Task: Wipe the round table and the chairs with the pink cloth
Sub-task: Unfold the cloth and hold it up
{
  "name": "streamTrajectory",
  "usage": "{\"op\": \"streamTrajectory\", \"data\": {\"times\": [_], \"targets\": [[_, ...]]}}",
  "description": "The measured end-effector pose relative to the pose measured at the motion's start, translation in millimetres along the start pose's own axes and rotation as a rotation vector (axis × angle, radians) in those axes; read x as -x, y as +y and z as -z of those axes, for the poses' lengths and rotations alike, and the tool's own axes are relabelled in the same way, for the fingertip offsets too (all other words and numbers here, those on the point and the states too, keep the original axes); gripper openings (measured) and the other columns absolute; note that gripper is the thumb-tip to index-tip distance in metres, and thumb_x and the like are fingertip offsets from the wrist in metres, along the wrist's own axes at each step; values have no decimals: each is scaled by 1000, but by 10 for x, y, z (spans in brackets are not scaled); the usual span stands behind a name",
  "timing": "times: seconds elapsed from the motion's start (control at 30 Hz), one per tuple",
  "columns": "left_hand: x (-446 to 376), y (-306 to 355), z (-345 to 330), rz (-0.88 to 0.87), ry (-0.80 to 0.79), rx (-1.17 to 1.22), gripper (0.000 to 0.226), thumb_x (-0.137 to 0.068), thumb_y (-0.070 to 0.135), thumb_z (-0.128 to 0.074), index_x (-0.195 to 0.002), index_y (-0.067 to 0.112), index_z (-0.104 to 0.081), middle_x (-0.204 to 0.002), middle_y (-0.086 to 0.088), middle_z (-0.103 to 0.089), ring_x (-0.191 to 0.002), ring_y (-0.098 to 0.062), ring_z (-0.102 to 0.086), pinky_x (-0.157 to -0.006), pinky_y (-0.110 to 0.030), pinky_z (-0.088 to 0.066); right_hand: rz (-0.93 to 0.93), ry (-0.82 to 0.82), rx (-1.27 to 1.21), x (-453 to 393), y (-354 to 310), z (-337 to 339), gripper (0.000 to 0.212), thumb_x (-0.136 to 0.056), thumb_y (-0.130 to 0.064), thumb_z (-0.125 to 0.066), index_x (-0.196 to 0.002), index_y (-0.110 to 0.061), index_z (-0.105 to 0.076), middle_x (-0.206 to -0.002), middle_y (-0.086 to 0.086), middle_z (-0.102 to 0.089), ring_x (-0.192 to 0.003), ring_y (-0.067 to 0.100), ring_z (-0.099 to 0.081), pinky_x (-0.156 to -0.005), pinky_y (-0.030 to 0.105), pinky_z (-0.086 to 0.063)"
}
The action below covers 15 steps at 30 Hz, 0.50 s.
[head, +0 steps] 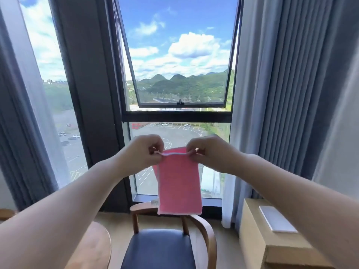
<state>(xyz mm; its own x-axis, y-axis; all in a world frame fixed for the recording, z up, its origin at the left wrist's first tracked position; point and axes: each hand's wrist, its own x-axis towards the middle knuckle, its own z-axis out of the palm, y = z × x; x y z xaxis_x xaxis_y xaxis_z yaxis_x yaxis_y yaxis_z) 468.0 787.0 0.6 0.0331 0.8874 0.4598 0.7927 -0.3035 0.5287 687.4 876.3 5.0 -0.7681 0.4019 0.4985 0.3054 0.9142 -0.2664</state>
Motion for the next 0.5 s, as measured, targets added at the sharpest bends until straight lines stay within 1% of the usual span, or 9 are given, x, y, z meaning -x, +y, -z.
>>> {"op": "streamTrajectory", "data": {"times": [0.07, 0.13, 0.17, 0.23, 0.27, 0.33, 0.43, 0.5], "targets": [[-22, -28, 19, -5, -34, 24, 16, -75, -5, -61, -71, 10, -59, -67, 1, -54, -58, -9, -44, -58, -24, -41, -21, -56, 54, -19, -26, 19, 9, -86, -7, -65, -91, -6, -72, -75, 4, -68, -60, 9, -56, -65, 24, -49], [-52, -58, 27, -7, -66, 27, 13, -74, -4, -64, -72, 9, -62, -66, 1, -56, -58, -9, -45, -59, -25, -42, -62, -123, 86, -24, -45, 42, 10, -87, -11, -66, -87, -5, -74, -71, 3, -68, -60, 7, -55, -63, 20, -48], [-76, -69, 26, -6, -77, 17, 13, -74, -3, -66, -72, 10, -63, -66, -1, -58, -57, -9, -47, -60, -25, -43, -83, -146, 95, -26, -47, 55, 12, -88, -12, -65, -84, -5, -74, -68, 3, -67, -56, 5, -53, -61, 19, -48], [-124, -83, 7, 5, -104, -17, 13, -74, 1, -69, -72, 12, -64, -69, -6, -62, -58, -9, -49, -61, -25, -45, -134, -162, 120, -25, -39, 76, 17, -89, -14, -64, -78, -5, -73, -65, 6, -66, -51, 5, -49, -59, 22, -48], [-154, -82, -19, 9, -126, -35, 12, -75, 2, -70, -72, 13, -64, -71, -9, -64, -58, -9, -49, -61, -26, -46, -163, -154, 146, -20, -30, 87, 18, -89, -15, -64, -77, -6, -74, -65, 6, -67, -51, 6, -50, -59, 23, -49], [-209, -70, -72, 12, -167, -75, 12, -75, 4, -71, -72, 13, -64, -71, -9, -64, -58, -9, -49, -59, -24, -46, -206, -107, 194, -23, -11, 114, 16, -86, -17, -67, -75, -6, -73, -66, 5, -67, -53, 7, -54, -60, 22, -50], [-351, 0, -215, 7, -204, -113, 12, -76, 6, -72, -73, 14, -64, -72, -3, -63, -60, -9, -51, -59, -22, -47, -256, -28, 188, -2, 90, 207, 14, -80, -14, -71, -68, -7, -69, -64, 4, -63, -52, 3, -47, -57, 22, -46], [-473, 90, -343, 17, -258, -75, 10, -76, 14, -76, -79, 16, -67, -75, 3, -66, -63, -8, -57, -61, -20, -50, -280, -20, 160, 29, 204, 281, 14, -78, -10, -70, -67, -4, -66, -61, 2, -57, -52, 3, -43, -53, 19, -41]]}}
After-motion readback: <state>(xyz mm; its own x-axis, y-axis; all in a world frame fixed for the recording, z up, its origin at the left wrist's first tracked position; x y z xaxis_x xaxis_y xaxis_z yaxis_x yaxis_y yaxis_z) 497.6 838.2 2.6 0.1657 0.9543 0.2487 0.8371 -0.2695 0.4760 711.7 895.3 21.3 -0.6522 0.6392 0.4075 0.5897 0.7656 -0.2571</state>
